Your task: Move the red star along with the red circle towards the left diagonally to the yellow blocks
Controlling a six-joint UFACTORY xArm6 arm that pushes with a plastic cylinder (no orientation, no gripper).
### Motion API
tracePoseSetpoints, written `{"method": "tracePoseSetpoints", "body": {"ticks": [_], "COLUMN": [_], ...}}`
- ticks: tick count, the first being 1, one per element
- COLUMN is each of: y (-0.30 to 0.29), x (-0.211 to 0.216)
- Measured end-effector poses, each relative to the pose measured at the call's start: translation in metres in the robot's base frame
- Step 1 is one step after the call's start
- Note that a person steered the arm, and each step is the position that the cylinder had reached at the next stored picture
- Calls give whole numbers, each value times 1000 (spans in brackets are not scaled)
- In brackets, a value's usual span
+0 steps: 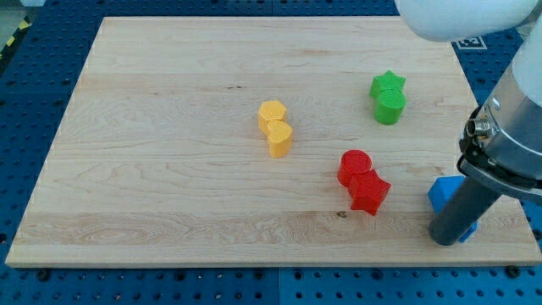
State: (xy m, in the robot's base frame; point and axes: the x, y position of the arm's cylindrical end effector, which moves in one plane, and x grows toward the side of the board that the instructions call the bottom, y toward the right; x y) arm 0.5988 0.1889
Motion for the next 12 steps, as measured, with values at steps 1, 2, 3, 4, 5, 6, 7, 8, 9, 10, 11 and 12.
{"method": "tracePoseSetpoints", "body": {"ticks": [1,2,3,4,5,6,7,8,9,10,11,12], "y": [0,-3,-19,-35,-35,-35,-35,-37,-51,-54,-59,-65], "x": [0,0,0,0,-13,-30,-41,-47,-53,-53,-53,-53]}}
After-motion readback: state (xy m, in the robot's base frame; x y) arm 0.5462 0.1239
